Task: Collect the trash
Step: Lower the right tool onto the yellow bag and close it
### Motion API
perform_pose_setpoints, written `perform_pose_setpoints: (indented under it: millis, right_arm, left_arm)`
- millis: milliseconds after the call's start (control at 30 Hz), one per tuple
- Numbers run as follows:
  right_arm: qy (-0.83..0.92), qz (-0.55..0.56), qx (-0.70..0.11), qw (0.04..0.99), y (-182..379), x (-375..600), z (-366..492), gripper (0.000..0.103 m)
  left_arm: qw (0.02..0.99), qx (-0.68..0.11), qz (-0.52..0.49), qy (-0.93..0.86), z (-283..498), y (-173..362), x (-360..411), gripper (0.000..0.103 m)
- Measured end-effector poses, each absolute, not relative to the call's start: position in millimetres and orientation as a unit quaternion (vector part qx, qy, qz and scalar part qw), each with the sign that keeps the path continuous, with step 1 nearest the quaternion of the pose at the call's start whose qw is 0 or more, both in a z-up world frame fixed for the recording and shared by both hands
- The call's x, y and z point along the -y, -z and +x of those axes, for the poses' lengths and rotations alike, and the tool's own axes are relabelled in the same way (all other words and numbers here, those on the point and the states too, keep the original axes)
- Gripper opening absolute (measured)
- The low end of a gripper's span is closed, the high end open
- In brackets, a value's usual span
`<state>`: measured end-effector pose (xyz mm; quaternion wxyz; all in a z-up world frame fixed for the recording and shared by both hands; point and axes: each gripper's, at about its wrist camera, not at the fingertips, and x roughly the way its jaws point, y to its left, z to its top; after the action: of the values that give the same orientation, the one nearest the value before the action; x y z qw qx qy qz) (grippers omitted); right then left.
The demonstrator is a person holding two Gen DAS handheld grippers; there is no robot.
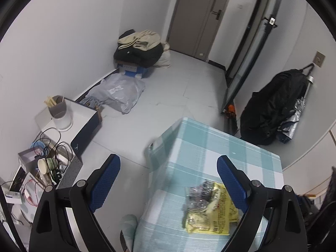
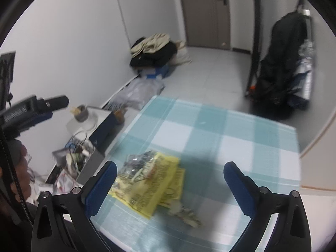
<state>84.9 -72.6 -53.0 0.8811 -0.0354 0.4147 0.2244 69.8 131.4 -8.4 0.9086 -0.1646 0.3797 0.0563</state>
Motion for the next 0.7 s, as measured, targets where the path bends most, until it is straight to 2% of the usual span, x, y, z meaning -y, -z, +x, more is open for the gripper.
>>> perform_pose_setpoints:
  millis: [67, 167, 233, 600, 700]
  right_arm:
    - [-0.232, -0.037, -0.427, 0.873, 66, 60, 91, 0.102]
    - [-0.239, -0.039, -0.448, 0.86, 84, 43, 100, 0.095]
    - [-0.239, -0.04, -0.461, 0.854, 94, 35, 104, 0.082]
    - [-0.233, 0.004, -0.505, 0.831, 123, 26, 124, 0.054]
    - [-0.225, 0.012, -0.515, 0.827, 128, 25, 127, 0.05]
  left_arm:
    - [0.906, -0.381, -0.177, -0.058, 70, 11, -138, 0.091]
    - [0.901, -0.387, -0.188, -0.057, 73, 14, -147, 0.091]
    - [0.899, -0.391, -0.19, -0.058, 75, 16, -149, 0.091]
    - [0.886, -0.409, -0.212, -0.058, 77, 24, -165, 0.091]
    - [0.886, -0.41, -0.205, -0.063, 78, 24, -164, 0.091]
